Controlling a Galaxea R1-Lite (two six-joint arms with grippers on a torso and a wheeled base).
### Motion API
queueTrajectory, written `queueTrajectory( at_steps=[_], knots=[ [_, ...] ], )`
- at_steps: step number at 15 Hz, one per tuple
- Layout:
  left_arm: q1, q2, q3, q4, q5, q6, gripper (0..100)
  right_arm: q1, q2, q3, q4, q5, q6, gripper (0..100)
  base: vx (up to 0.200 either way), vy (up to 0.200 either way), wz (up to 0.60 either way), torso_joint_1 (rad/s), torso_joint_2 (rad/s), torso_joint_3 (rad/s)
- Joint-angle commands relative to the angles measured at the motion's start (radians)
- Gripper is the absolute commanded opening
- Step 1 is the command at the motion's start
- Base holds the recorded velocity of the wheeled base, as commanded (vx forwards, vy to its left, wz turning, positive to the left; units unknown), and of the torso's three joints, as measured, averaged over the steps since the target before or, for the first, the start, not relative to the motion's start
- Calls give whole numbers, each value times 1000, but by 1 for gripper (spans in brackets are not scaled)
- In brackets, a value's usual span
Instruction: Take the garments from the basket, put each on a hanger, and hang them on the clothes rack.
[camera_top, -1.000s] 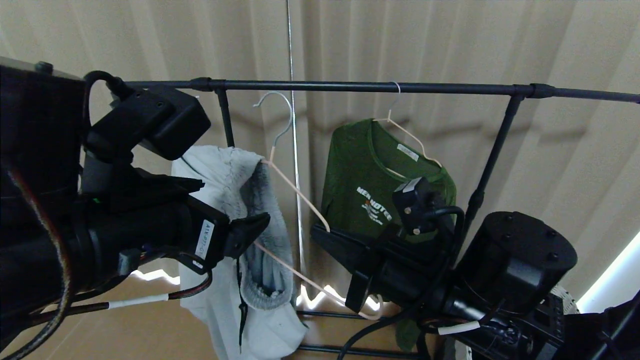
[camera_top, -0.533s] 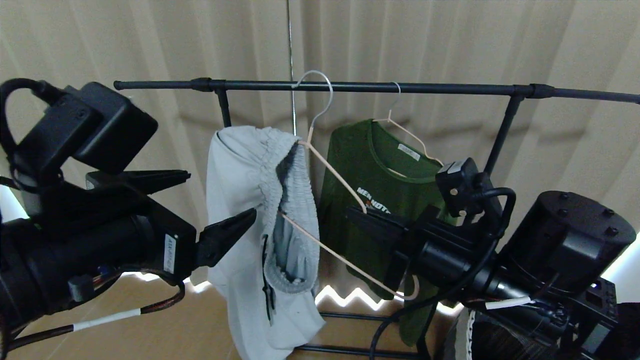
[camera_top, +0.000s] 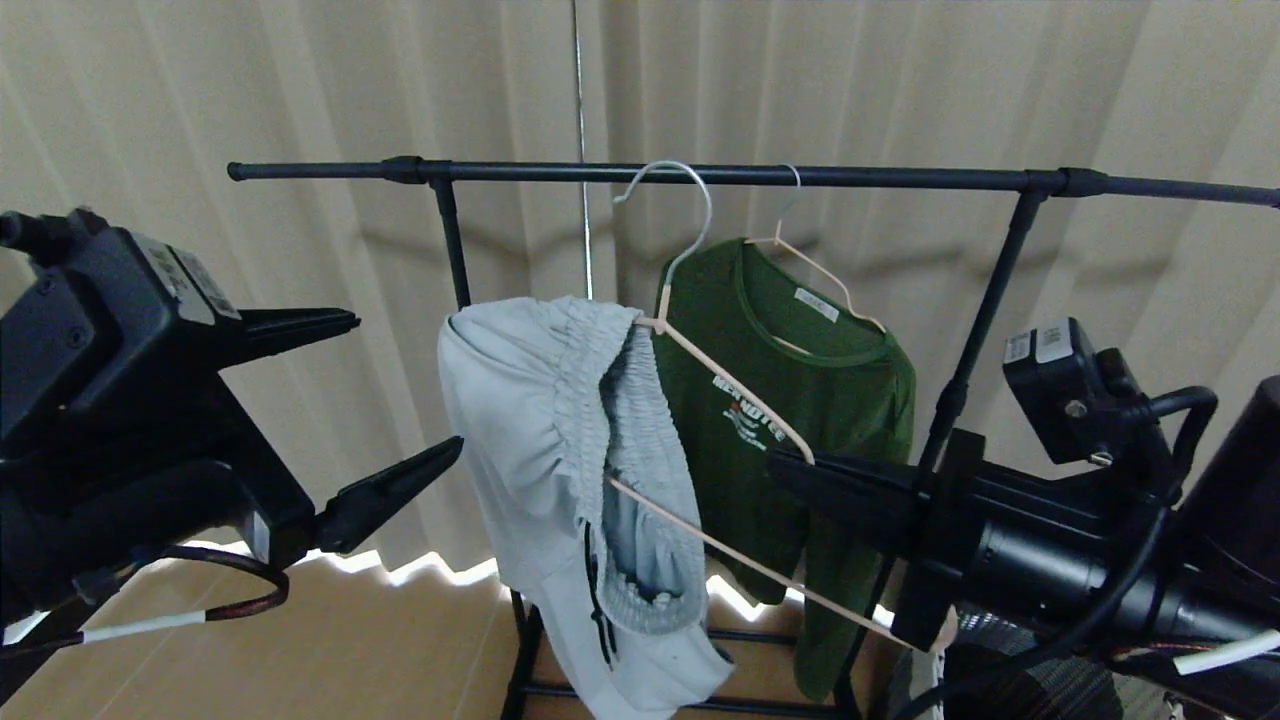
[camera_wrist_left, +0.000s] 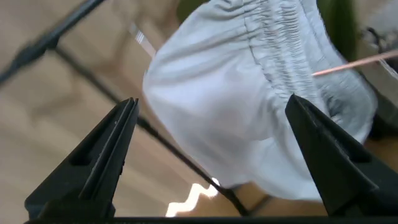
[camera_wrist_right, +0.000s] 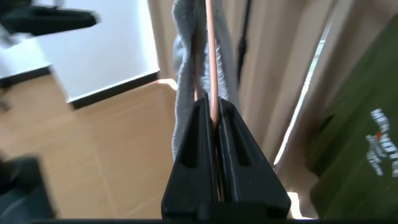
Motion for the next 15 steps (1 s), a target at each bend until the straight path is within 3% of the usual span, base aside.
queueTrajectory(
  at_steps=[1, 4, 8, 12, 15],
  knots=[
    [45, 12, -22, -2, -70, 84, 100, -6, -62, 12, 26, 25, 0, 0, 0, 0, 0, 0, 0, 0],
    [42, 134, -89, -46, -85, 200, 100, -6, -53, 8, 30, 85, -22, 0, 0, 0, 0, 0, 0, 0],
    [40, 233, -161, -71, -88, 212, 100, 1, -38, 13, 29, 116, -34, 0, 0, 0, 0, 0, 0, 0],
    [40, 264, -169, -75, -106, 212, 100, 18, -39, 25, 24, 189, -37, 0, 0, 0, 0, 0, 0, 0],
    [40, 266, -167, -84, -110, 212, 100, 27, -39, 25, 23, 192, -59, 0, 0, 0, 0, 0, 0, 0]
  ],
)
